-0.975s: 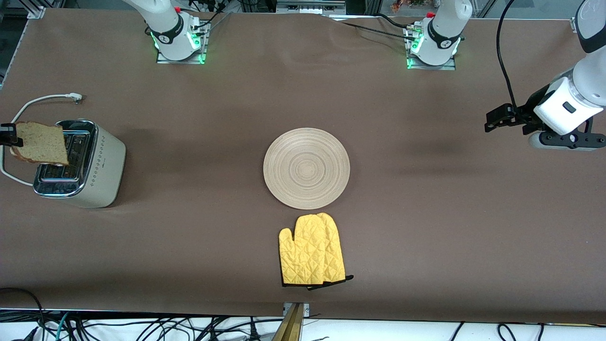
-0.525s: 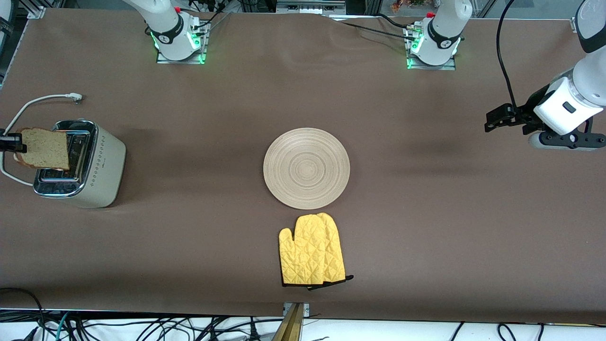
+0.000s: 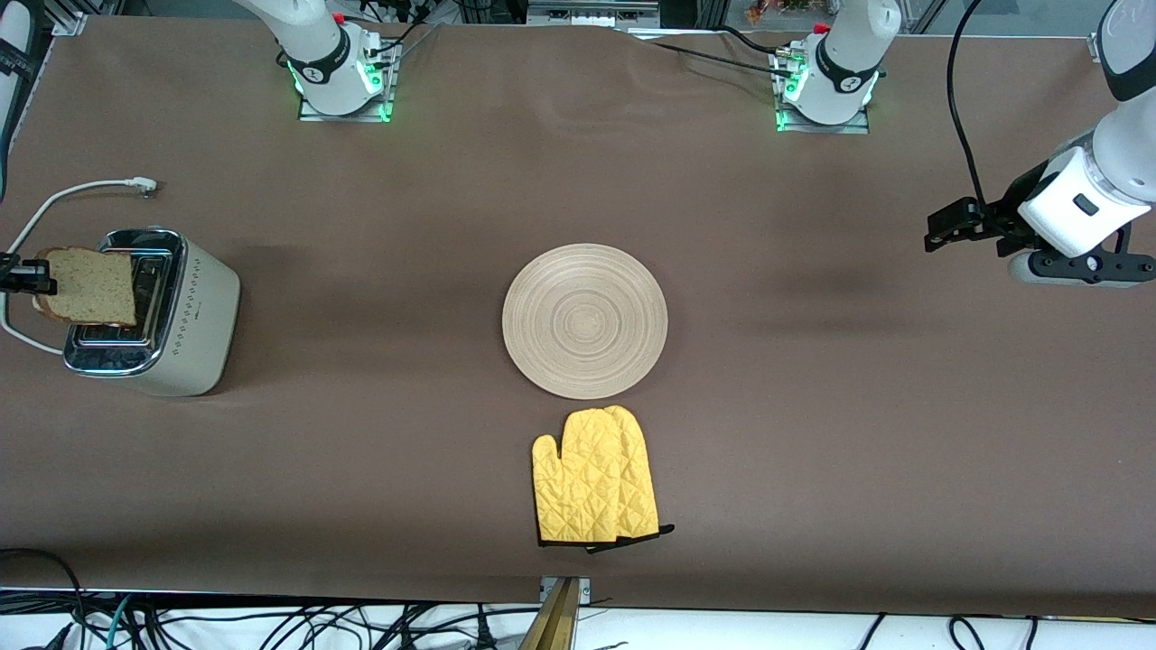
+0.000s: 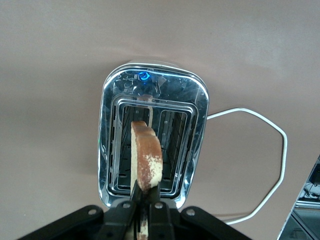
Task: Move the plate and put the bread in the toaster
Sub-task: 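Lower the bread upright into a toaster slot with the right gripper, then open the right gripper and raise it off the toaster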
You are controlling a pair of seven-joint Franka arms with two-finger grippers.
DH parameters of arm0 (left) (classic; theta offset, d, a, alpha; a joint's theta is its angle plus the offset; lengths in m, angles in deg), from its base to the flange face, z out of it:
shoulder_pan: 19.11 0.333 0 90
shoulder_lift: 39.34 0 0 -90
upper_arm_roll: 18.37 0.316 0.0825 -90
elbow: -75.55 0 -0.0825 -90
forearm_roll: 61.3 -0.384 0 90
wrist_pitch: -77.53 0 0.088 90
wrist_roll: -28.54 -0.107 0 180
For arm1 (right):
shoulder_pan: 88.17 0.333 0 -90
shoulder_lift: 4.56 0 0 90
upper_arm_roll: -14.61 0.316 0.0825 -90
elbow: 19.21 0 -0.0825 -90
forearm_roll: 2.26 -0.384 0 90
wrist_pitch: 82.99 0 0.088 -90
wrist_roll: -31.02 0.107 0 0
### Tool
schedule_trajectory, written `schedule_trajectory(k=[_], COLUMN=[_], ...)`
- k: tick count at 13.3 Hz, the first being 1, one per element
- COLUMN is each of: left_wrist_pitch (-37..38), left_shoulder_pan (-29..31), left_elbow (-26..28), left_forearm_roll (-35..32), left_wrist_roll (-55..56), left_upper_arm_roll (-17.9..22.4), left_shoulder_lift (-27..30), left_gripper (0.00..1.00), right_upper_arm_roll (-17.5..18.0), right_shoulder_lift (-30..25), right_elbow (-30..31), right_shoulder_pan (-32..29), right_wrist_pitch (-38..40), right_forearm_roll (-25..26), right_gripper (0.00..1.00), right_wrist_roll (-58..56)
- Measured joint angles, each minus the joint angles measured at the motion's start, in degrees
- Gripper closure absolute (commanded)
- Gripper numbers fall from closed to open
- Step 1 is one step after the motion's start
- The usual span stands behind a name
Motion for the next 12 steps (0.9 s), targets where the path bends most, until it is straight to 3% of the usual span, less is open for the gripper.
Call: schedule_trajectory(k=[7,9,10,11,12], left_wrist_pitch=[0.17,0.19,0.19,0.19,0.19], left_shoulder_pan=[0.00,0.00,0.00,0.00,0.00], left_elbow=[0.00,0.00,0.00,0.00,0.00], left_forearm_roll=[0.00,0.00,0.00,0.00,0.00], left_wrist_roll=[0.00,0.00,0.00,0.00,0.00], left_upper_arm_roll=[0.01,0.01,0.01,0.01,0.01], left_shoulder_lift=[0.00,0.00,0.00,0.00,0.00], left_gripper=[0.00,0.00,0.00,0.00,0.00], right_upper_arm_roll=[0.00,0.00,0.00,0.00,0.00], right_shoulder_lift=[1.85,2.22,2.35,2.45,2.50], right_elbow=[0.00,0.00,0.00,0.00,0.00], right_shoulder_pan=[0.00,0.00,-0.01,-0.01,-0.01], right_wrist_pitch=[-0.74,-0.78,-0.80,-0.80,-0.81], right_forearm_roll=[-0.06,-0.18,-0.18,-0.18,-0.19], right_gripper=[1.00,0.89,0.76,0.53,0.06], right_wrist_roll=[1.52,1.71,2.11,2.72,3.16])
